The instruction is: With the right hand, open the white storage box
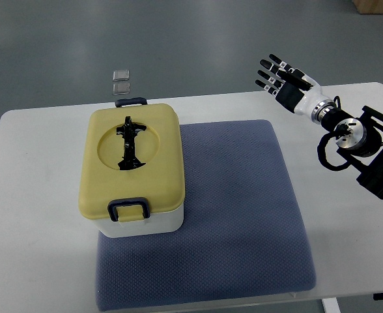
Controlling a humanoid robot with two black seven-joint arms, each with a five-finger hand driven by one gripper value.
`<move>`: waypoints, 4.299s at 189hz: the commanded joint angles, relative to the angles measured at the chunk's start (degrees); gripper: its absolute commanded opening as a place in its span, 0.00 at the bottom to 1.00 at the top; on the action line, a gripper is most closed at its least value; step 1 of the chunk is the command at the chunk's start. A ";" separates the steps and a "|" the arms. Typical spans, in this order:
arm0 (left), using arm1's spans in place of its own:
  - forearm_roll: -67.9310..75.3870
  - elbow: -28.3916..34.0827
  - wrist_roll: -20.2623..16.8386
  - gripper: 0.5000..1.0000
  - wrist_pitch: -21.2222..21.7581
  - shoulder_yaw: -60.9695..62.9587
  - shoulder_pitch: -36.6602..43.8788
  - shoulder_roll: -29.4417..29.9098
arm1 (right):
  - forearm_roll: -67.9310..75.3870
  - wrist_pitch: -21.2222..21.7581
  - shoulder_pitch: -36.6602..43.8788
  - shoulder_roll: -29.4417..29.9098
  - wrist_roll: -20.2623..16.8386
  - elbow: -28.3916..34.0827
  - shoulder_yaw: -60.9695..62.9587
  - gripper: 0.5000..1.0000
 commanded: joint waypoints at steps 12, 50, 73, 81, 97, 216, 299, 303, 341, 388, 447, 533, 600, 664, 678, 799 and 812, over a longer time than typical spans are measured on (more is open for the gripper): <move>-0.01 0.08 0.00 1.00 0.00 0.16 -0.02 0.00 | -1.49 -1.36 -0.07 -0.05 1.78 -0.47 0.27 0.90; -0.01 0.00 0.00 1.00 0.00 -0.01 -0.02 0.00 | -1.58 -1.10 0.10 -0.49 2.83 -0.47 -0.08 0.90; -0.01 0.00 0.00 1.00 0.00 -0.01 -0.02 0.00 | -4.57 -1.45 0.28 -0.05 2.92 -0.29 0.01 0.89; -0.01 0.00 0.00 1.00 0.00 0.07 -0.02 0.00 | -6.32 -1.80 0.28 0.13 2.92 -0.29 0.01 0.89; -0.01 0.00 0.00 1.00 0.00 0.07 -0.02 0.00 | -8.97 -1.89 0.19 0.04 2.83 -0.38 -0.17 0.90; -0.01 0.00 0.00 1.00 0.00 -0.01 -0.02 0.00 | -44.99 -1.01 3.09 -0.75 9.51 2.43 -0.08 0.89; -0.01 0.00 0.00 1.00 0.00 0.07 -0.02 0.00 | -66.18 -1.01 13.99 -7.96 20.32 14.48 -10.45 0.89; -0.01 0.00 0.00 1.00 0.00 0.07 -0.02 0.00 | -67.41 -1.01 14.78 -7.96 20.76 14.74 -11.24 0.89; -0.01 0.00 0.00 1.00 0.00 -0.01 -0.02 0.00 | -78.75 -0.84 21.99 -8.05 23.75 19.05 -16.07 0.89; -0.01 0.00 0.00 1.00 0.00 -0.01 0.06 0.00 | -85.87 0.83 31.39 -6.64 24.10 21.68 -25.83 0.89; -0.01 0.00 0.00 1.00 0.00 -0.01 -0.02 0.00 | -94.74 -0.13 42.55 1.09 24.98 21.59 -36.46 0.89; -0.01 0.00 0.00 1.00 0.00 0.07 -0.02 0.00 | -102.57 -5.40 46.07 8.65 24.89 19.49 -42.18 0.89; -0.01 0.00 0.00 1.00 0.00 0.07 -0.02 0.00 | -103.80 -8.13 45.19 10.06 24.37 17.20 -42.70 0.88; -0.01 0.00 0.00 1.00 0.00 -0.01 -0.02 0.00 | -104.33 -9.19 43.70 11.29 24.28 16.59 -43.76 0.86; -0.01 0.00 0.00 1.00 0.00 -0.01 -0.02 0.00 | -104.33 -9.27 43.61 11.55 24.28 16.23 -43.76 0.80; -0.01 0.00 0.00 1.00 0.00 0.07 -0.02 0.00 | -104.94 -9.45 43.17 11.20 24.72 15.97 -43.85 0.00; -0.01 0.00 0.00 1.00 0.00 -0.01 -0.02 0.00 | -104.77 -10.33 43.17 11.11 24.89 15.97 -43.67 0.00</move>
